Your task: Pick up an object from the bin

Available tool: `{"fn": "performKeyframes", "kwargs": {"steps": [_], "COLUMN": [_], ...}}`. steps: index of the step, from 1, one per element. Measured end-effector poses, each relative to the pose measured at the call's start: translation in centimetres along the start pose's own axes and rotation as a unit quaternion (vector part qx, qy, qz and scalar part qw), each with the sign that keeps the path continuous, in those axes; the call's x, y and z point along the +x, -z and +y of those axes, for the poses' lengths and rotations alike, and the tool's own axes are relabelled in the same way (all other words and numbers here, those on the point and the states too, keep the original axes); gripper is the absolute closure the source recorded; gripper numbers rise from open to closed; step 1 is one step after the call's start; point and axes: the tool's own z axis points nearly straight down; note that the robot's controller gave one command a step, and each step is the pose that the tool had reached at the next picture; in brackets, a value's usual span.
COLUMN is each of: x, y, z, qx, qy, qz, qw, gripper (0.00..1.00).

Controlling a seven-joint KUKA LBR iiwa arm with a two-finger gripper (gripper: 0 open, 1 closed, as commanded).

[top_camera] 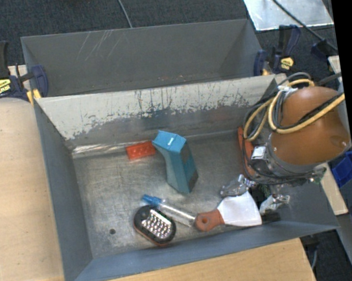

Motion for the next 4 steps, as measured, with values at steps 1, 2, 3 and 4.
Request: {"fn": "performKeyframes", "kwargs": {"steps": [1, 2, 3, 4], "x": [0.0, 0.0, 0.0, 0.0], "y": [0.0, 0.3, 1.2, 2.4], "z": [0.0, 0.1, 0.1, 0.2], "qx": [0.000, 0.000, -0.001, -0.004], "qy": [0.000, 0.000, -0.001, -0.001], "qz": [0.0000, -0.0016, -0.0026, -0.0013], "qw": [1.0000, 1.0000, 1.0000, 1.0000], "gripper": [1.00, 1.00, 1.00, 1.00]}}
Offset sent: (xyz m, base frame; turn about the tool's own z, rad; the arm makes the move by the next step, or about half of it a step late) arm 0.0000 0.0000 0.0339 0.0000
